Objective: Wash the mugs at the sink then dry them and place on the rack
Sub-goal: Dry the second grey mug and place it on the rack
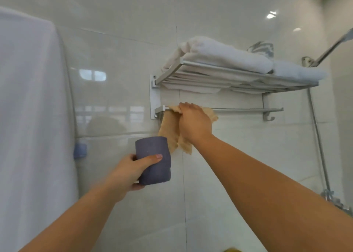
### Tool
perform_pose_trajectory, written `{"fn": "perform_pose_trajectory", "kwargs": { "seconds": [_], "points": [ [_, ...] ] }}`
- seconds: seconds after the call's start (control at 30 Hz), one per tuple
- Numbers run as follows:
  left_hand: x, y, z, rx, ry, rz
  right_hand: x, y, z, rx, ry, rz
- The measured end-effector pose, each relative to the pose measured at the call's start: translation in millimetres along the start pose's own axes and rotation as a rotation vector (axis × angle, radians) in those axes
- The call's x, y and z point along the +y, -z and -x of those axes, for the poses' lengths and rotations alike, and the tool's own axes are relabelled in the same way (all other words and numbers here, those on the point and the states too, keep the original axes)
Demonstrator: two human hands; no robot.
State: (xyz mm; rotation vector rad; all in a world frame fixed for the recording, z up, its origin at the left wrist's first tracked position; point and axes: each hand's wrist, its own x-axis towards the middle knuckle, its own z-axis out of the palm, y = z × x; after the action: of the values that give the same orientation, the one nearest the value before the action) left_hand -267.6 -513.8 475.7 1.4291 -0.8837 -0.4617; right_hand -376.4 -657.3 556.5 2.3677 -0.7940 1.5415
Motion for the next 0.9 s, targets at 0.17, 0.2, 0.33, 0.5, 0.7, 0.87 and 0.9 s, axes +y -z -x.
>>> {"fn": "perform_pose_trajectory", "kwargs": {
  "seconds": [0.17,0.2,0.33,0.5,0.7,0.87,0.9],
  "points": [
    [-2.7,-2.5,11.6,-0.076,-0.029,0.072,-2.0,31.3,27.7,-0.133,-0.167,-0.27],
    [-1.8,-4.4,14.7,-0.094,-0.045,0.094,-5.2,38.4,34.5,-0.176,-0.192,-0.379],
    [-1.6,-12.3,22.3,-0.12,-0.077,0.165,-22.5,62.0,72.6,-0.236,-0.437,-0.728],
    [-10.2,-20.5,28.6,-0.179,-0.054,0.214,-38.0,60.5,115.7,-0.255,-0.572,-1.001],
    [-16.9,-25.2,37.5,-0.258,-0.176,0.187,-49.2,36.7,138.2,-0.069,-0.229,-0.932],
    [-14.4,-20.1,42.8,-0.218,-0.381,0.12,-53.8,32.7,123.9,-0.152,-0.342,-0.994],
    [-14.6,-18.5,43.4,-0.225,-0.4,0.116,-52.4,32.0,119.0,-0.179,-0.388,-1.025]
  ]
}}
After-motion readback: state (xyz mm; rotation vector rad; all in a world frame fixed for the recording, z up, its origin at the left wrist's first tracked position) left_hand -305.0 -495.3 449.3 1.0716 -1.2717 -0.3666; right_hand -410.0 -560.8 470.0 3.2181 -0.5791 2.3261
